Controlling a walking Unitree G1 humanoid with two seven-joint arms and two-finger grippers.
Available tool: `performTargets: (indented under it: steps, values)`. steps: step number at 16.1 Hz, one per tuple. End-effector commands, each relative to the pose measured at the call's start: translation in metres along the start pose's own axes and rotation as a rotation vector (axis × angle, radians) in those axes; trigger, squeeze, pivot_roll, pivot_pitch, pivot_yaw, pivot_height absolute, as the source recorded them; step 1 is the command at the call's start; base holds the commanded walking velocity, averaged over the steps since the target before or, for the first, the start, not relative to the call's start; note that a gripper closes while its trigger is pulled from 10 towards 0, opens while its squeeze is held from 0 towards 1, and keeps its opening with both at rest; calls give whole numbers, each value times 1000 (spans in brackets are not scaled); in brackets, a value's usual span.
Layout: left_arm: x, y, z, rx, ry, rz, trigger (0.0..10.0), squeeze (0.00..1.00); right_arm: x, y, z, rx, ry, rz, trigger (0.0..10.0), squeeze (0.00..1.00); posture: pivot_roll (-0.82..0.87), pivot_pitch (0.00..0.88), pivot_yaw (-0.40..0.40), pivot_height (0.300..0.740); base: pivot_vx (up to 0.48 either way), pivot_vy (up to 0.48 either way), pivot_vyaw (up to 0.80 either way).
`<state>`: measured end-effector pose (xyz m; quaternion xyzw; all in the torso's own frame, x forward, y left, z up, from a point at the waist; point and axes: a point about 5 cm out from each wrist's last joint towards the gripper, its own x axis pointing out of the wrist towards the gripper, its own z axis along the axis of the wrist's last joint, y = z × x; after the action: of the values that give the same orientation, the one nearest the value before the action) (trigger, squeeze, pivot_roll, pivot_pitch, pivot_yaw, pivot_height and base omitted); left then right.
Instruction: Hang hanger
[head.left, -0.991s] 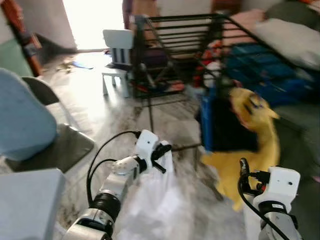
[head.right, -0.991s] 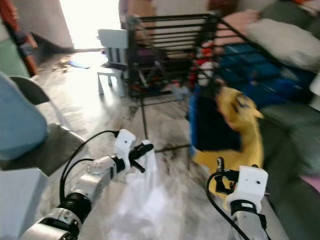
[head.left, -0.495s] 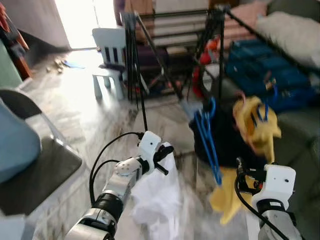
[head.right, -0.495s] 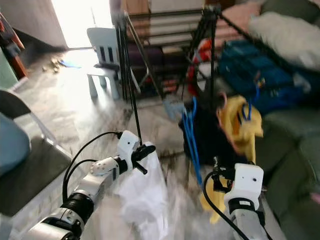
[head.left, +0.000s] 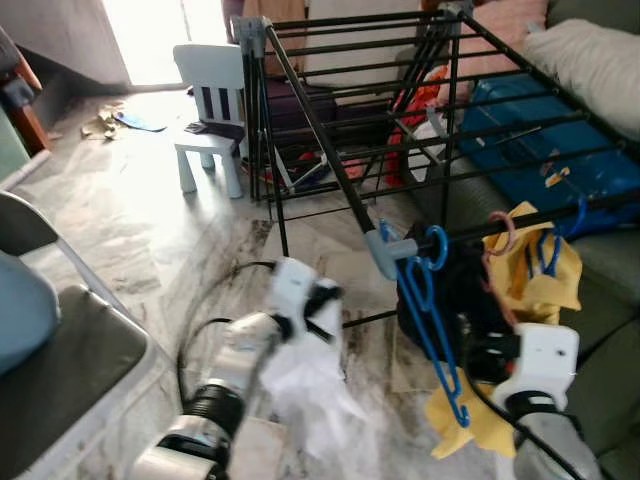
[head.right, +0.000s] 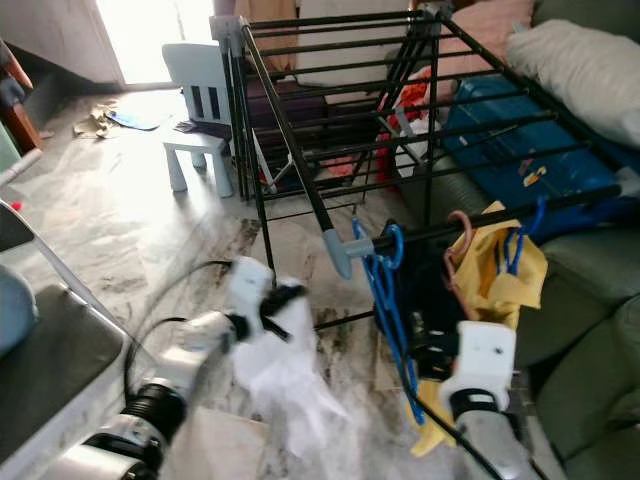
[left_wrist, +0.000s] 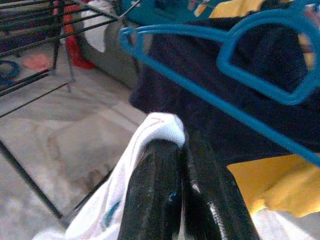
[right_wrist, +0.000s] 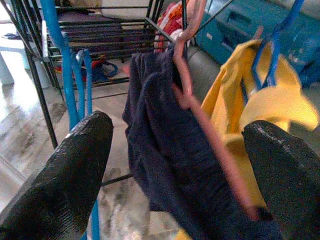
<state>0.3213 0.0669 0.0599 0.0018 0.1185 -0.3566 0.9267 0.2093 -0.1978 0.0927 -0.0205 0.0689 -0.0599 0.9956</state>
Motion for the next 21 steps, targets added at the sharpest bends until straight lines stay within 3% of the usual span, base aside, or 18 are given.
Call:
performTargets:
  steps: [1,4,8,11,14,15,21]
  values:
    - [-4,11,8,26,-24,29,10000,0,6,2,2,-12,-8,25,10000,0,-55,0,-35,740,0,0,0]
    - [-4,13,8,37,-13,45,10000,0,18,13,0,18,66,149,10000,0,-46,0,-40,740,0,0,0]
    - [-4,16,7,55,3,60,10000,0,28,23,-12,55,155,215,10000,0,-31,0,-43,740,0,0,0]
    - [-5,18,6,59,10,65,10000,0,36,24,-15,56,179,221,10000,0,-29,0,-41,740,0,0,0]
    - [-5,18,5,69,27,65,10000,0,57,24,-16,30,218,218,10000,0,-30,0,-37,740,0,0,0]
    - [-5,18,5,72,30,64,10000,0,69,26,-12,35,215,214,0,0,-24,0,-37,740,0,0,0]
    - [-7,19,2,78,42,74,10000,0,83,33,-15,32,248,215,0,0,-13,0,-45,740,0,0,0]
